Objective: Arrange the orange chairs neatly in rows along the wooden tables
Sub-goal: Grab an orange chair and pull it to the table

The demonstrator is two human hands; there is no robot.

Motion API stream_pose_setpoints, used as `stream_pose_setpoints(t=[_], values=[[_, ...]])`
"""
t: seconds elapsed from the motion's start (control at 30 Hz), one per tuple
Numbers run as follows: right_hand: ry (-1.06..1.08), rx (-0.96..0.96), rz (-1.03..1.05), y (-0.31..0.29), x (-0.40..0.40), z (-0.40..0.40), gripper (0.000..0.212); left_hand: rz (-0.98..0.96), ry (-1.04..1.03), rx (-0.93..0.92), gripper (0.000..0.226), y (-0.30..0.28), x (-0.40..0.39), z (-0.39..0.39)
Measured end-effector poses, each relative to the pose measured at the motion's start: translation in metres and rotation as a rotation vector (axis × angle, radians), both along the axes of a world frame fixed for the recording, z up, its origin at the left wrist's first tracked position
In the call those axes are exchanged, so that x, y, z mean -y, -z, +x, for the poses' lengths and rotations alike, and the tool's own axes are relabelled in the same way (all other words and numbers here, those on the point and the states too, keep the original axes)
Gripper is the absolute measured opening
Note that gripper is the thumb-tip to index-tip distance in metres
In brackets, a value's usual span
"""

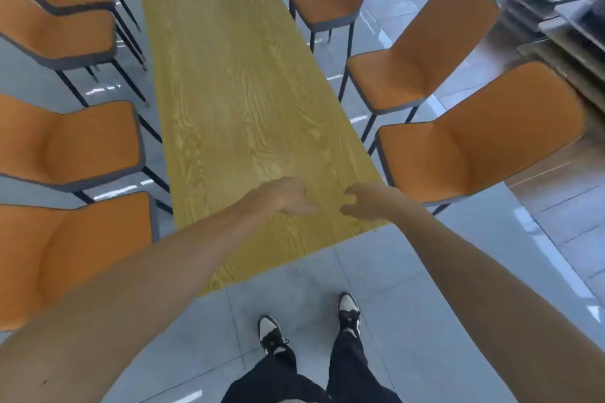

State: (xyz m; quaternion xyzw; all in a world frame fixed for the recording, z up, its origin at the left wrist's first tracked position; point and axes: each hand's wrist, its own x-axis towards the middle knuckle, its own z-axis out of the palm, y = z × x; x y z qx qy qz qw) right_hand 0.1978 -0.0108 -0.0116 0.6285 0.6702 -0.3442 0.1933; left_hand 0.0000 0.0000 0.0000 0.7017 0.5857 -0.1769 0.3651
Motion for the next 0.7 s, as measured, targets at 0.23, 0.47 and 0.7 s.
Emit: stream_pose_setpoints(t=[0.23, 0.47, 0.7], values=[[0.137, -0.063, 0.056, 0.040, 0.048, 0.084, 0.053, -0.154, 0.116, 0.018, 0.038, 0.049, 0.013, 0.087], [0.217, -0.046, -0.021, 0.061, 0.069, 0.226, 0.048, -0.168, 0.159, 0.060, 0.080, 0.083, -0.001, 0.228], [0.229, 0.025, -0.040, 0.051, 0.039, 0.389, 0.049, -0.145, 0.257, 0.028, 0.068, 0.071, -0.043, 0.380]])
